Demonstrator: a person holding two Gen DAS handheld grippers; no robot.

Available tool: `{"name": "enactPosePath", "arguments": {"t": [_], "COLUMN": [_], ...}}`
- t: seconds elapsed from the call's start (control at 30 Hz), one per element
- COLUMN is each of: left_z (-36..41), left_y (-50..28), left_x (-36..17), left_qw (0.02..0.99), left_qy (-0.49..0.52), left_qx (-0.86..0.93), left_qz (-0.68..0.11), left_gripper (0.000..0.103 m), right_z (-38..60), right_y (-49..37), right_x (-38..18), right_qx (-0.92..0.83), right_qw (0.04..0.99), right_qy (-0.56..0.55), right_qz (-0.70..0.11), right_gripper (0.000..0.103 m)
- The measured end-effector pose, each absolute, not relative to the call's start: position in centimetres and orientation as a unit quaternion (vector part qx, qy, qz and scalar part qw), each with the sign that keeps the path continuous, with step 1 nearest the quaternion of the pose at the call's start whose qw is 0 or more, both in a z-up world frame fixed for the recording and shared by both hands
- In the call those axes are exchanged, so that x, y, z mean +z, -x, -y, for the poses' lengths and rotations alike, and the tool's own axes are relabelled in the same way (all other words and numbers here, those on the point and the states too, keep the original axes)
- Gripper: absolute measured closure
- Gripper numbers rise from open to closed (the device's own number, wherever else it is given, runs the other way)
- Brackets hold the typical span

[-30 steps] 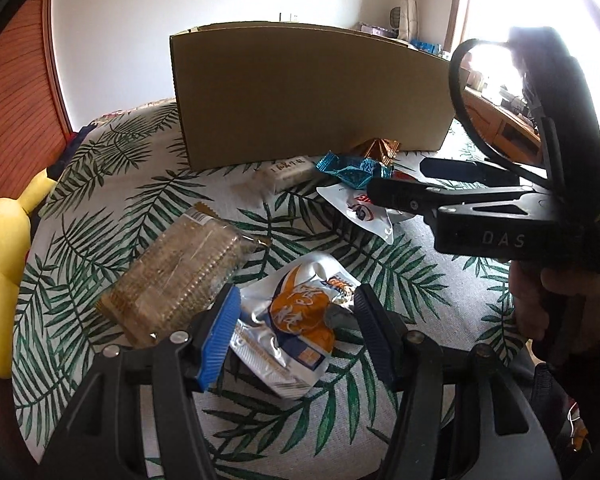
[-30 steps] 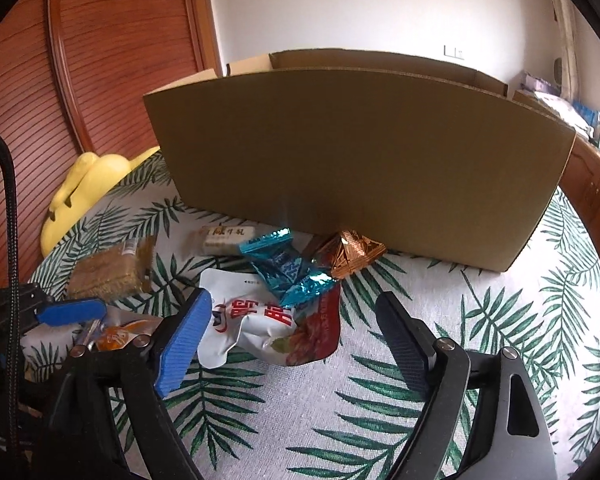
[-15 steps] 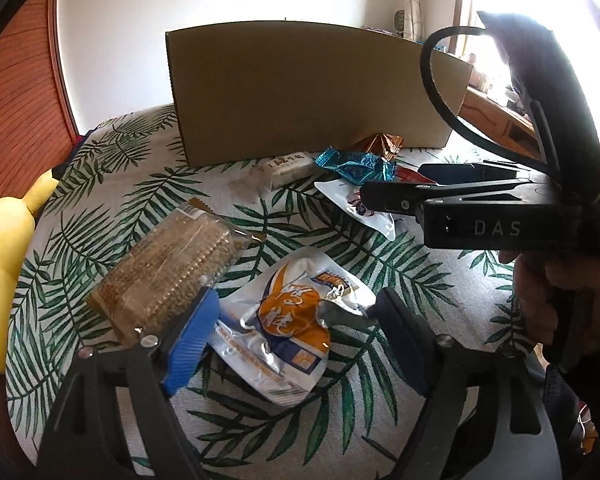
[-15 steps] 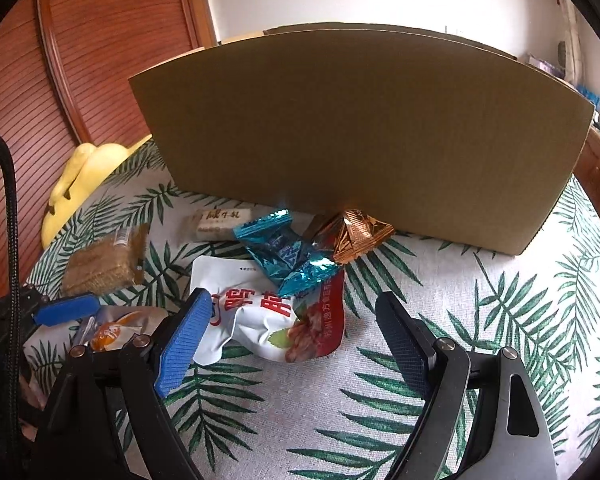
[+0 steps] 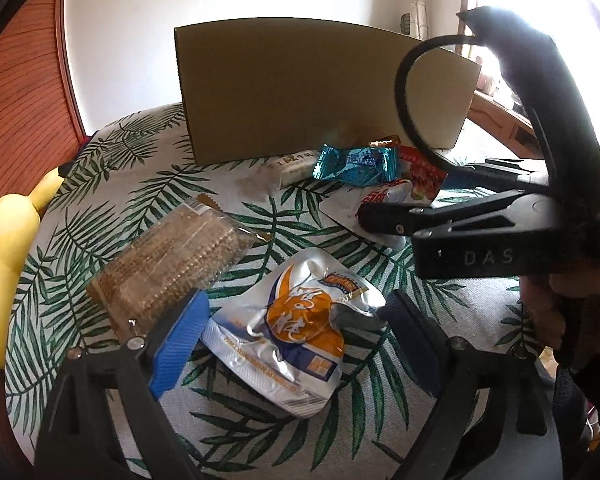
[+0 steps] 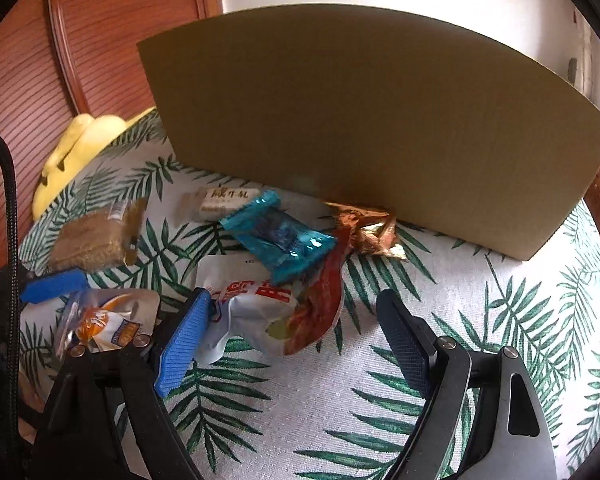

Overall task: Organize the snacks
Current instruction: 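Grasp the white-and-red snack bag with the right tool, then grasp the silver orange-printed bag with the left tool while the right tool holds its bag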

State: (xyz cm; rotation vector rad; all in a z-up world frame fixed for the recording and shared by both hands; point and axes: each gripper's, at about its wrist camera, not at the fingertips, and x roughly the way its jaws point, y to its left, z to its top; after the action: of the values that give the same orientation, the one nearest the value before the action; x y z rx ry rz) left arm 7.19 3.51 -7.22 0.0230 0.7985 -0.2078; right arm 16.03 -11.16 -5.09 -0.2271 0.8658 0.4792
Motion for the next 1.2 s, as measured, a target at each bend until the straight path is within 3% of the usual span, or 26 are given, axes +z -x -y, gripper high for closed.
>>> {"name": "enactPosePath", "arguments": {"t": [0.23, 0.47, 0.6, 0.77, 1.2], "left_z": [-3.6, -3.7, -3.8, -3.8, -3.8], "left_y": [-6.8, -6.7, -6.6, -6.8, -7.1], "left_x": [-7.0, -6.8, -6.9, -6.9, -6.6], "left_qw": [0.913, 0.914, 0.914, 0.913, 0.909], "left_qy": [-0.009, -0.003, -0.002, -0.001, 0.002], "left_qx": [-0.107, -0.104, -0.104, -0.102, -0.11], "left_qz": [-0.393, -0.392, -0.391, -0.394, -0.402], "left_gripper": [0.013, 0.013, 0.013, 0.013, 0.015], "right_z": [10.5, 10.3, 10.8, 12.4, 17.1], "right_y": [-15.9, -15.2, -14.4, -13.8, -12.0], "right_x": [-5.2, -4.9, -4.6, -4.0, -3.1], "right_qx": [0.232, 0.247, 0.245, 0.249, 0.256], "right_qw": [0.871, 0.872, 0.879, 0.885, 0.895], "right_qy": [0.129, 0.135, 0.136, 0.104, 0.026], "right_qz": [-0.413, -0.399, -0.385, -0.379, -0.364], "right_gripper": [0.019, 0.059, 0.074, 0.085, 0.086]}}
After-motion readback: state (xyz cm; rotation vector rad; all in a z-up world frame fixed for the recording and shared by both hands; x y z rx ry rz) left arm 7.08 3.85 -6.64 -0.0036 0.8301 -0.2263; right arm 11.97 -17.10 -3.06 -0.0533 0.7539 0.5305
